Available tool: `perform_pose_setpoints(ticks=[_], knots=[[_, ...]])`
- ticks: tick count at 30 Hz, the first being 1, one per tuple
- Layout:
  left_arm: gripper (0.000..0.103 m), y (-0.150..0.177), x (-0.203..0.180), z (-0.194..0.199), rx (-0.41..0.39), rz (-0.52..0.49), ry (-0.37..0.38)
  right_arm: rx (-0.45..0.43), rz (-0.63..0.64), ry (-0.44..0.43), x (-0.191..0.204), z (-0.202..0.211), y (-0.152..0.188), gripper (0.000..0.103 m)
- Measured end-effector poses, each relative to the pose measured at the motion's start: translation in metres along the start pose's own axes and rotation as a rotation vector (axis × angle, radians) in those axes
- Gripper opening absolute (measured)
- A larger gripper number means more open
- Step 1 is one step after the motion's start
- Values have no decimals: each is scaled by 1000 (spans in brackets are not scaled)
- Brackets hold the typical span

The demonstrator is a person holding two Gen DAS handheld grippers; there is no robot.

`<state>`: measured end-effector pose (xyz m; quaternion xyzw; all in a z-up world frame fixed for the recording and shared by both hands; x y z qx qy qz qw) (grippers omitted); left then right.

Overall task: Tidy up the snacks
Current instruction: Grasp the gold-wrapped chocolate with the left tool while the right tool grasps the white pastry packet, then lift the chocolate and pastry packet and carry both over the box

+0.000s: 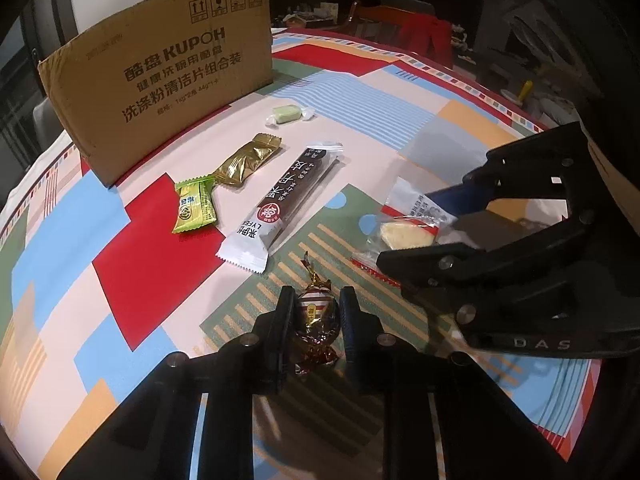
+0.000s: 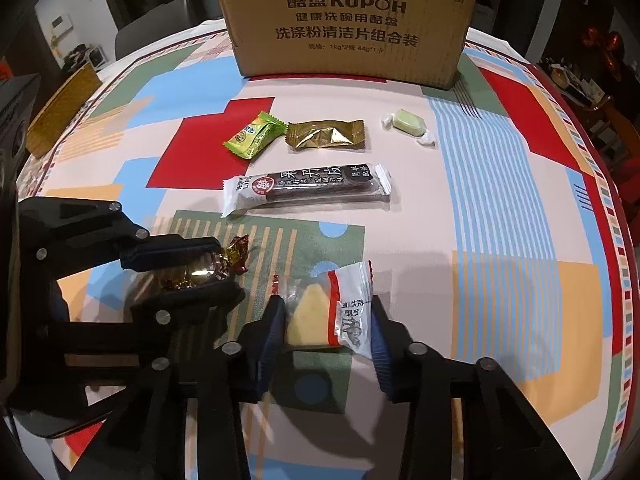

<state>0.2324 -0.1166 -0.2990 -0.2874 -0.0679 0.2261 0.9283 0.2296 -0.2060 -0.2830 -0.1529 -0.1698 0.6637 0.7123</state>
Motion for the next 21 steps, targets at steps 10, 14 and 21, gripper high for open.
perform_pose_setpoints(ticks=[10,14,21], knots=[[23,0,0,2,5,13,-33,-14,-16,-18,0,3,-1,31],[22,-2,3,6,3,36,-56,-28,-25,-17,-3,8,-4,31],[22,-9,8,17,-14,101,-86,-57,-43,-23,-7,18,-10,30]])
Point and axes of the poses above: each gripper's, at about its wrist camera, not at the fingertips, and z roughly against the way its jaws point, x to its left, y to its underside, the point moved 10 cm from there along -z, roughly the way its jaws point, and after that the axes turned 3 degrees about -x, right-handed, at the moved point
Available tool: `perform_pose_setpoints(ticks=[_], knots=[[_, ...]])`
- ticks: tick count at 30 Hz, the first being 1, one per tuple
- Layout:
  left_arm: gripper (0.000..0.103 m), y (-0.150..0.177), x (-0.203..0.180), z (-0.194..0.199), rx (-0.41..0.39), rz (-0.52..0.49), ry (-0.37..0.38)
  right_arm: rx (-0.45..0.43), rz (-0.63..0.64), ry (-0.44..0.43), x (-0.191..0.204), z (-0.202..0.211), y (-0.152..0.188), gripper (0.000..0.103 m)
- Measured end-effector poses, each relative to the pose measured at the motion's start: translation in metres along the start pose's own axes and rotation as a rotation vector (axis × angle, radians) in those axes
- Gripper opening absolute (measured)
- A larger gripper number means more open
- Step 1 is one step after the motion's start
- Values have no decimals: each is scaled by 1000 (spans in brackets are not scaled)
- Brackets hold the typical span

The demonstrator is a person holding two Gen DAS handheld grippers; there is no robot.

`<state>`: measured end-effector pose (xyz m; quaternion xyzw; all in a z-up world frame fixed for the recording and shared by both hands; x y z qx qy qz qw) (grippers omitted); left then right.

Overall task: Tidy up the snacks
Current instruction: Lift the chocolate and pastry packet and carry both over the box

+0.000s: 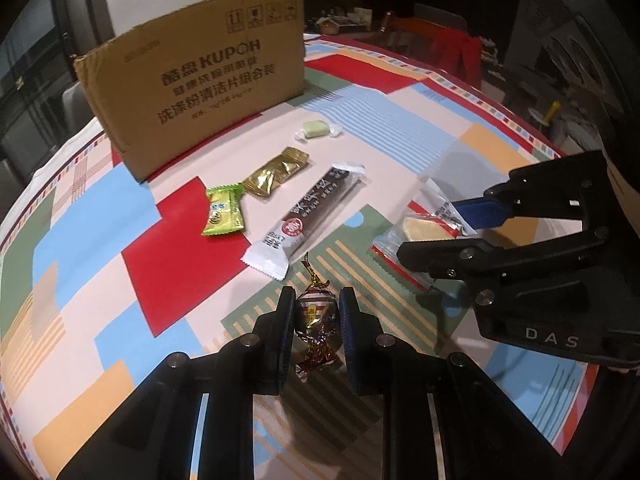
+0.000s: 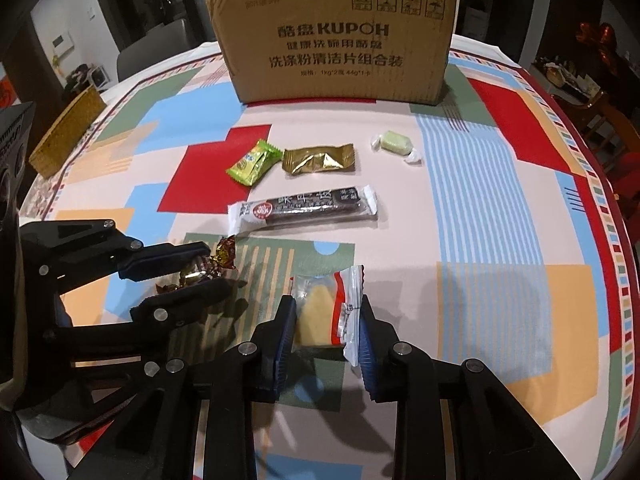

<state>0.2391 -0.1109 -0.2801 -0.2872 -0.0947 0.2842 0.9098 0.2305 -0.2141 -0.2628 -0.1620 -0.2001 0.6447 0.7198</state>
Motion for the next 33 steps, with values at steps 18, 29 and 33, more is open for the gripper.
perform_pose_setpoints(ticks=[18,29,33], knots=[[22,-19,22,36,-59,249,-98,-87,-19,0,-8,32,-33,30],[22,-37,40,61,-97,337,-181,-161,-11,3,-6,60,-58,31],[22,-47,45,73,-123,360,-205,-185,-7,4,-5,68,-66,31]])
Point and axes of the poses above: each gripper's, at about its wrist camera, not at the fingertips, and z roughly against the way its jaws point, x to its left, y to its underside, the point moved 10 cm from there along -z, roughly the way its jaws point, and after that the axes turned 3 degrees about -x, right-handed, at the moved point
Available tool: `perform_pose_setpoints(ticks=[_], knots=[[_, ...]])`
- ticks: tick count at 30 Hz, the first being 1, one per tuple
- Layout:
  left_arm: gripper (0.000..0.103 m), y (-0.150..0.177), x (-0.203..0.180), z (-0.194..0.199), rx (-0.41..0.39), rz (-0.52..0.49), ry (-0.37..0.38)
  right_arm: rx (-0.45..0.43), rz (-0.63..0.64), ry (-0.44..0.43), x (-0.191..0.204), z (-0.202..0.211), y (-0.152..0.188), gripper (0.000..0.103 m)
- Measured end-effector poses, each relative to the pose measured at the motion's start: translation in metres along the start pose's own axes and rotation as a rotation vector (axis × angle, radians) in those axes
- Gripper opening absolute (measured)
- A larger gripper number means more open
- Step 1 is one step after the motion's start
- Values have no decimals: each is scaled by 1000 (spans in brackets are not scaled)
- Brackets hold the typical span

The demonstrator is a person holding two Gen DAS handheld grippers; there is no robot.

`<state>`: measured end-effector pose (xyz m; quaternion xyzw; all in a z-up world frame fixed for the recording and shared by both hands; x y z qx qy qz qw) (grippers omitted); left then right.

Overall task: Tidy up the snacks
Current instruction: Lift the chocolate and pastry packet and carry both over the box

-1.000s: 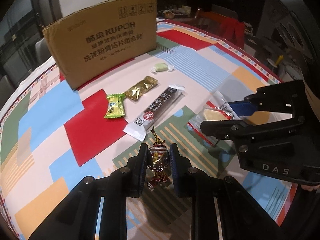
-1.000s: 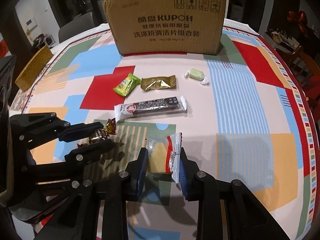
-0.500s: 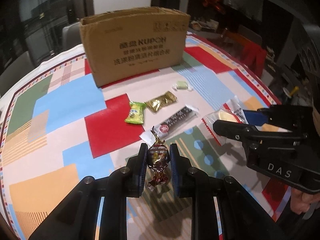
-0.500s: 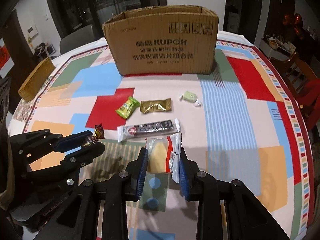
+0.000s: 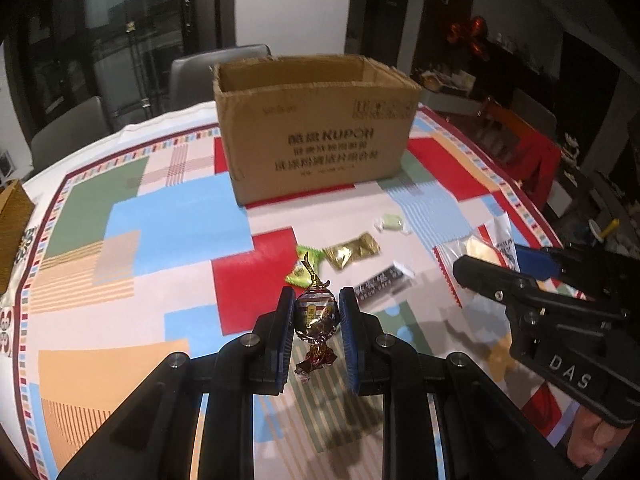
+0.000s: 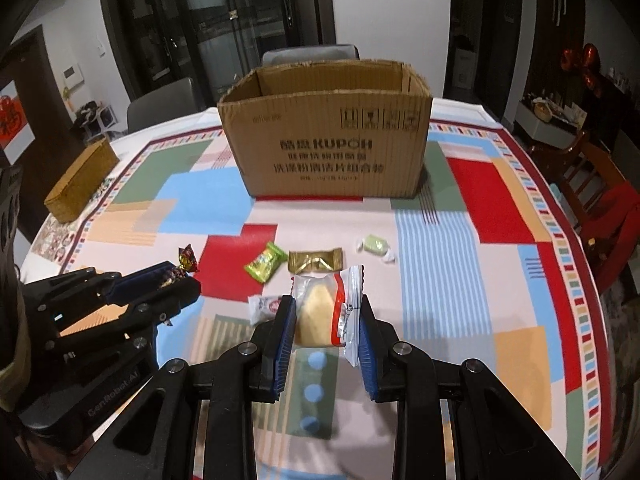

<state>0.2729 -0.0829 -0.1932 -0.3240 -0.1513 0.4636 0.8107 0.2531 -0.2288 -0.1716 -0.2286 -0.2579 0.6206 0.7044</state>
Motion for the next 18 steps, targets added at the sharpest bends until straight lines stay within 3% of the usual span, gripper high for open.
perform_pose_setpoints(ticks=[18], knots=[[22,-45,7,20,-73,41,-84,-91,-19,4,-9,23,-39,31]])
Point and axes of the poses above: each gripper's, at about its wrist camera, not at the fingertips, and z roughly against the way its jaws point, x to its left, y to its underside, the point moved 10 cm from there along -z, roughly the way its jaws point, and after that the axes turned 3 degrees about -x, right-handed, at the moved point
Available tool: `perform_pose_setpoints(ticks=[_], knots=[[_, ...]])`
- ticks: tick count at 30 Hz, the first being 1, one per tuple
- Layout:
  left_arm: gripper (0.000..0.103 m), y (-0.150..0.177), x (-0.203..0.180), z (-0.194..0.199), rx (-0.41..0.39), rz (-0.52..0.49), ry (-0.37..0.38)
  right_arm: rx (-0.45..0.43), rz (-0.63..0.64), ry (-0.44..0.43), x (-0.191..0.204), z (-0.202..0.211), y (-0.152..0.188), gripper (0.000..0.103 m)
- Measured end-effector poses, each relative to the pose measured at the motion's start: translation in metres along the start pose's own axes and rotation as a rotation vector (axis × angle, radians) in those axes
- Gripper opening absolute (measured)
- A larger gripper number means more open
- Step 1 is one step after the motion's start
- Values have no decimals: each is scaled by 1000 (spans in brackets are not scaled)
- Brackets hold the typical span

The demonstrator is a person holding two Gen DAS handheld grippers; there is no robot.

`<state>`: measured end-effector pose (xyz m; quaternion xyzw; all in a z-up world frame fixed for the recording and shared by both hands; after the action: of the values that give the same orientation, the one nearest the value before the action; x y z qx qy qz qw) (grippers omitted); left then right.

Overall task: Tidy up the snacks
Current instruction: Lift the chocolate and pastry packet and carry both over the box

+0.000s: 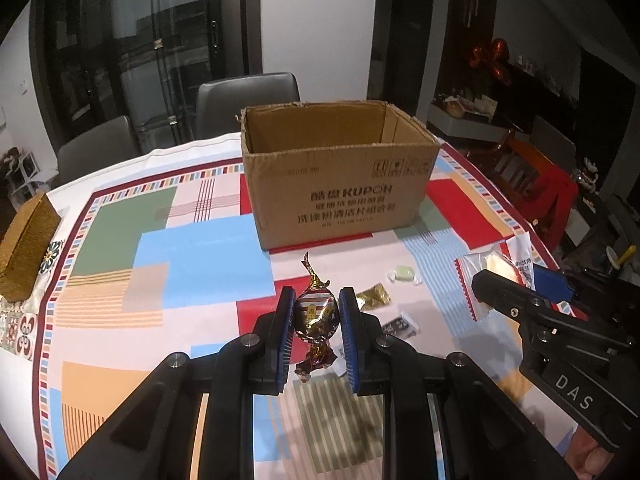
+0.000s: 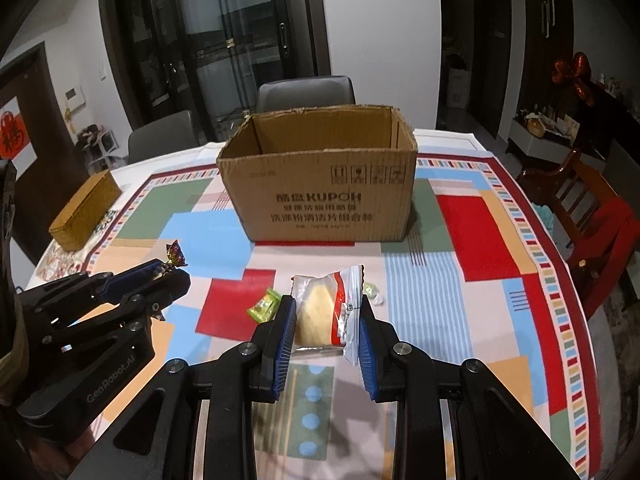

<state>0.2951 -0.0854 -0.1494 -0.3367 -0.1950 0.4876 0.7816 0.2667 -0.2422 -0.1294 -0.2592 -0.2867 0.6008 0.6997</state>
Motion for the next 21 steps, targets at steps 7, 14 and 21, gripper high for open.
perform_pose_setpoints(ticks=[7,14,21], knots=[[22,-19,-1,1,-23,0,-20,-31,-10,-2,-5,3,-19,31],[22,-38,-2,0,-45,11,-29,-67,-8,2,-7,6,-39,31],[22,-59,-6,-1,-71,18,-28,-97,-15,13,-14,6,-57,31]])
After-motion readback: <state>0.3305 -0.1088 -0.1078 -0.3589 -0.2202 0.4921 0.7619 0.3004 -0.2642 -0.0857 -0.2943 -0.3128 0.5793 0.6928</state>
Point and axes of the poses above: each gripper's, at about its wrist camera, not at the fingertips, and z roughly against the way its jaws point, x to its left, y to its underside, the point moved 10 cm from there along -z, roughly the way its jaws point, and after that the axes turned 3 degrees about -x, right-handed, at the moved point
